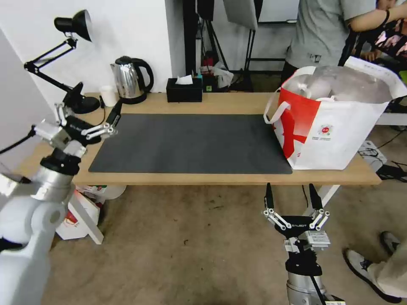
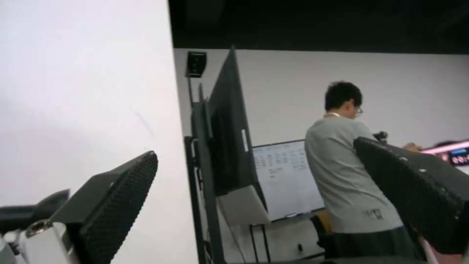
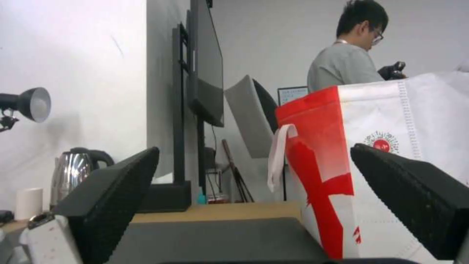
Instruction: Pick up the trash from the table and place it into the takeout bag.
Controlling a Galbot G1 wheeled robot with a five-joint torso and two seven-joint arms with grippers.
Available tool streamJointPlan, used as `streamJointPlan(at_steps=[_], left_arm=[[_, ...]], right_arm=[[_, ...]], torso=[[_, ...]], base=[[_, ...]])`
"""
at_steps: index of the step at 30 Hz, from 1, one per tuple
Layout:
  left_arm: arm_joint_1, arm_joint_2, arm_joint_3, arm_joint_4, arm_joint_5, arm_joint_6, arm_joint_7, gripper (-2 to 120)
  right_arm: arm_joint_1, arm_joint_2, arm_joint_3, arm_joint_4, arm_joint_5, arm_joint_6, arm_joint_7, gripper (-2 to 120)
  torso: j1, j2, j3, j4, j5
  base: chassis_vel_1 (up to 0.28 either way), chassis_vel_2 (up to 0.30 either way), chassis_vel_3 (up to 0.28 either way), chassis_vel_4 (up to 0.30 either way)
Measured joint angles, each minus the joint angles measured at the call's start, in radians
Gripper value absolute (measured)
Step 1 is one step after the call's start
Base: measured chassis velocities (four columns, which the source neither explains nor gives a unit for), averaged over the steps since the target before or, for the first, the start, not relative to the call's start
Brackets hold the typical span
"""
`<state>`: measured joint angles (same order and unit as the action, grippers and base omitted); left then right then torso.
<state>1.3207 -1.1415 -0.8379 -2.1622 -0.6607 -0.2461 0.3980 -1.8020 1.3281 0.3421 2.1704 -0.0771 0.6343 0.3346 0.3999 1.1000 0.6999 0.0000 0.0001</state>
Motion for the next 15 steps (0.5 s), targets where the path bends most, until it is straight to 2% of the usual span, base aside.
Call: streamJointPlan(at_steps=[5,8,15], left_arm=[[0.053,-0.050,-0.015,-0.040,0.012,-0.004,-0.009,100],[0.088,-0.083,-0.037,-0.060,0.040,-0.031,-0.010,100],[0.148,-0.116,-0.082,-0.090,0.056,-0.050,-0.001,100]], right_arm=[[0.000,0.000,0.000,0.000,0.000,0.000,0.000,100],[0.000,0.000,0.000,0.000,0.000,0.000,0.000,100],[0.000,0.000,0.000,0.000,0.000,0.000,0.000,100]], torso=[[0.000,0.000,0.000,0.0001,0.0000],[0.000,0.000,0.000,0.0000,0.0000],[0.000,0.000,0.000,0.0000,-0.0001]], base=[[0.000,0.000,0.000,0.000],[0.000,0.000,0.000,0.000],[0.000,0.000,0.000,0.000]])
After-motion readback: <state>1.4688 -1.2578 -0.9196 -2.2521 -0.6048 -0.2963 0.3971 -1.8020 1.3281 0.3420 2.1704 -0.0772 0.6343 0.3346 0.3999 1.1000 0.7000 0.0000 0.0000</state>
